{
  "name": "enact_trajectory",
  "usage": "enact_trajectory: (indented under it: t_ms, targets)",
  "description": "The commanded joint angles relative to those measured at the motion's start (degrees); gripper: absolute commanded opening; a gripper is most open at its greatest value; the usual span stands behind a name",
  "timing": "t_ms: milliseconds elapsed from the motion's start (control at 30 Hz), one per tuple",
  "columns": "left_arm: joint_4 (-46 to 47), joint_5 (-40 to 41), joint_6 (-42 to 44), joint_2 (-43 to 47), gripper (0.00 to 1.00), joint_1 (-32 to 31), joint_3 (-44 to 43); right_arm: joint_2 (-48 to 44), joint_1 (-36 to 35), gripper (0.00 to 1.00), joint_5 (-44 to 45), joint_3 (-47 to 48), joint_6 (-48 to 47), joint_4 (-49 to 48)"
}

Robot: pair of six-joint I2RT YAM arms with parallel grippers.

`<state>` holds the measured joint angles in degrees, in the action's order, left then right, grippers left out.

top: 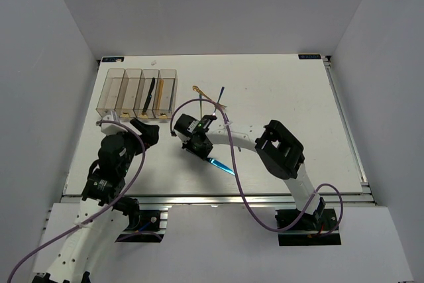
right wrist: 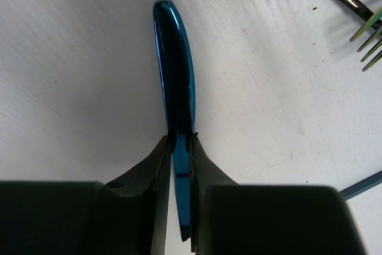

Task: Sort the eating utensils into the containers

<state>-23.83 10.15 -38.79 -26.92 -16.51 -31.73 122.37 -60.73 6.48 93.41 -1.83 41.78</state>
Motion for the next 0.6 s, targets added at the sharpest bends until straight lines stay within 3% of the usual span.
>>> enact_trajectory:
  t_ms: [0,567]
  targets:
    - [3.9,-4.7,-3.7,-0.2,0.98,0.0,2.5,-1.9,-0.1,0.0,1.9,-0.8,0.5,0.1]
    - [9.2,-7.3,-10.4,1.3,0.98,0.1,10.6,-5.6,-0.1,0.0,1.5,-0.3,0.9,0.4]
